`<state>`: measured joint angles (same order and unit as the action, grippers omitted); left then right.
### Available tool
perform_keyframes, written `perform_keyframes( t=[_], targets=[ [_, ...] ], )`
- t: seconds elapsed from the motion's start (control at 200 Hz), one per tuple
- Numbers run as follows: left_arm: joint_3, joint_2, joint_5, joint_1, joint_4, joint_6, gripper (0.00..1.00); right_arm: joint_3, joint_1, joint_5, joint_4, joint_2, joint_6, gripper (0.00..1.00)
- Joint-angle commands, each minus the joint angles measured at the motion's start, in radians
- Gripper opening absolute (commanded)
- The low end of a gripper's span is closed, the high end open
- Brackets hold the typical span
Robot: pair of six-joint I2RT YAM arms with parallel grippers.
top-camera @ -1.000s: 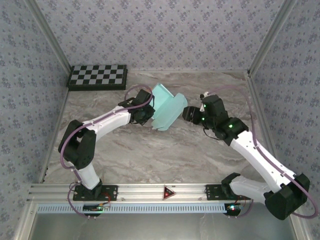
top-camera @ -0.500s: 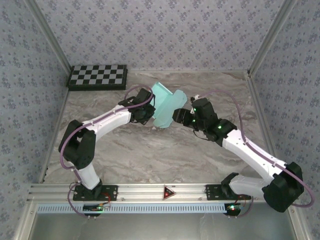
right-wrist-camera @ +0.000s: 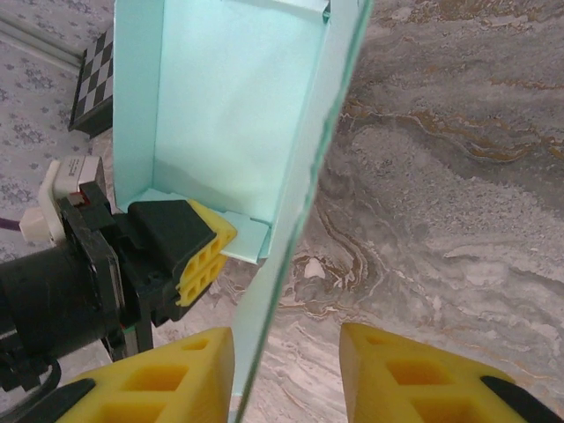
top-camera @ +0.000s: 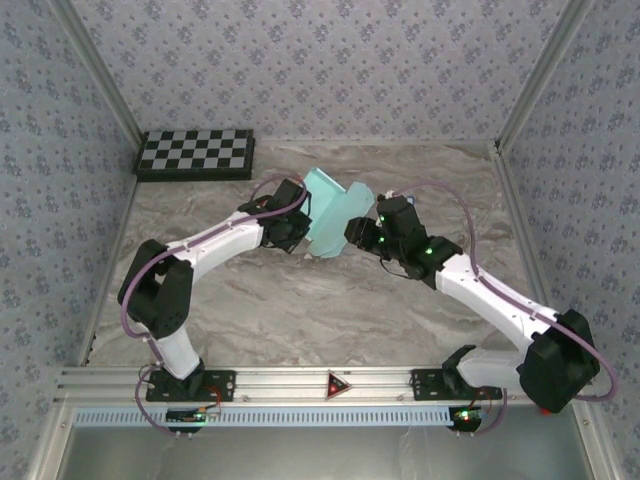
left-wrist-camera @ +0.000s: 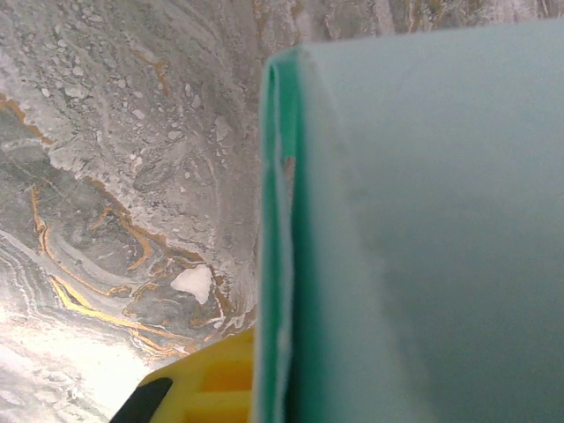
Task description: Fold the paper box
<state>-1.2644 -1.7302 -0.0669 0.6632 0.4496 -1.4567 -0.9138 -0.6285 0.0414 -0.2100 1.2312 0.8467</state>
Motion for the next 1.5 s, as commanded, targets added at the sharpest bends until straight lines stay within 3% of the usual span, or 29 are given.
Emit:
perform_keyframes(
  t=[0.0, 0.33, 0.745, 1.184, 1.494],
  targets=[
    [0.004, 0.011, 0.007, 0.006, 0.009, -0.04, 0.0, -0.002, -0.007, -0.015, 0.017, 0.012, 0.011, 0.34],
    [0.029, 0.003, 0.022, 0.021, -0.004, -0.065, 0.0, 0.0, -0.007, -0.053, -0.003, 0.026, 0.022, 0.24],
    [0.03, -0.008, 0.045, 0.03, -0.005, -0.073, 0.0, -0.018, -0.015, -0.103, -0.047, 0.034, 0.034, 0.04],
    [0.025, -0.02, 0.078, 0.032, -0.04, -0.017, 0.47, -0.056, -0.013, -0.166, -0.13, 0.04, 0.037, 0.02],
    [0.023, 0.018, 0.065, 0.032, -0.055, 0.097, 0.68, -0.131, 0.006, -0.172, -0.277, 0.066, -0.027, 0.01]
  ],
)
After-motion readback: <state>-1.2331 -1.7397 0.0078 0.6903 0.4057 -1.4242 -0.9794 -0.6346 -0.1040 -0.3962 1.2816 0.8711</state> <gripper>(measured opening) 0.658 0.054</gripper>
